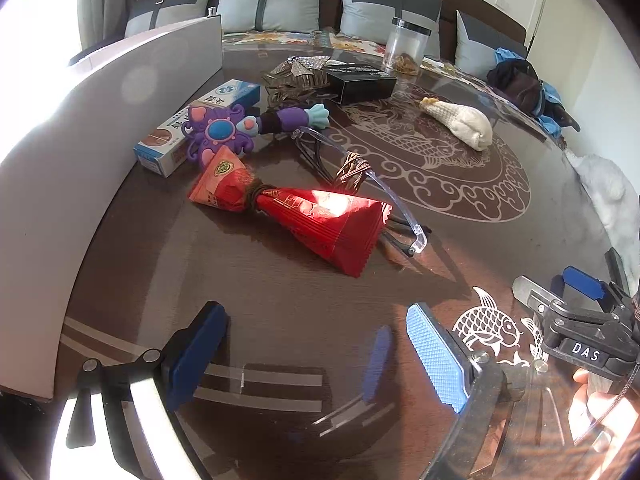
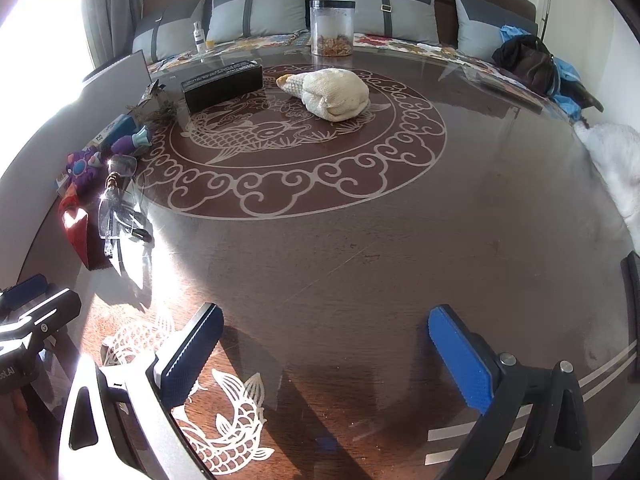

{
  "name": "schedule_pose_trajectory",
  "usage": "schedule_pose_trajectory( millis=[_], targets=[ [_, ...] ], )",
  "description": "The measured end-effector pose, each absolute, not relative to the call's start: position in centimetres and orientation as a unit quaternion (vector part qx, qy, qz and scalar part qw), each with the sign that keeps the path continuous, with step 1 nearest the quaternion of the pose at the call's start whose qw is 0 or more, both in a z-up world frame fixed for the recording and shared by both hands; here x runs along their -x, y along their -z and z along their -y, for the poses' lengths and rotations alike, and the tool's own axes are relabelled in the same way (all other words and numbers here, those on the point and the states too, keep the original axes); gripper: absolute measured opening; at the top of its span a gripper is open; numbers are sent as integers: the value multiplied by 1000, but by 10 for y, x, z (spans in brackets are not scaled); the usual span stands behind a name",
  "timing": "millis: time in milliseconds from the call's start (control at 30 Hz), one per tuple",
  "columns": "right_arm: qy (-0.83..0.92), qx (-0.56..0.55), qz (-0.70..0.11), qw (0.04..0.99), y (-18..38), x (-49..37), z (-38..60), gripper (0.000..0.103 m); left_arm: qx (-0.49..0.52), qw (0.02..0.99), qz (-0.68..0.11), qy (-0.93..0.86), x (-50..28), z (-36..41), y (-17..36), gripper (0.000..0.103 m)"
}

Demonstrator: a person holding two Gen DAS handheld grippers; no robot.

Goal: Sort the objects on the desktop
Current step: 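Move the left gripper back over the red gift bag on the table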

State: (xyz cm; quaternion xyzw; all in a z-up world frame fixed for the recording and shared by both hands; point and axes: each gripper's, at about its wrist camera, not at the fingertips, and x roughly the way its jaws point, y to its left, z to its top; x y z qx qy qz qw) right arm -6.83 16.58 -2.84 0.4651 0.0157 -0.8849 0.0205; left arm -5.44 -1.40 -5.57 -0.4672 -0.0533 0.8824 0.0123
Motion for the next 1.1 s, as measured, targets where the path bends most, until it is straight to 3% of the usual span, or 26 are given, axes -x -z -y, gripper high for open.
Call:
schedule_pose_trajectory(
  millis=[1100],
  targets=[
    [893, -449, -16, 20, 29, 63, -165, 103, 470, 3, 6, -883, 53, 3, 59, 95]
  ],
)
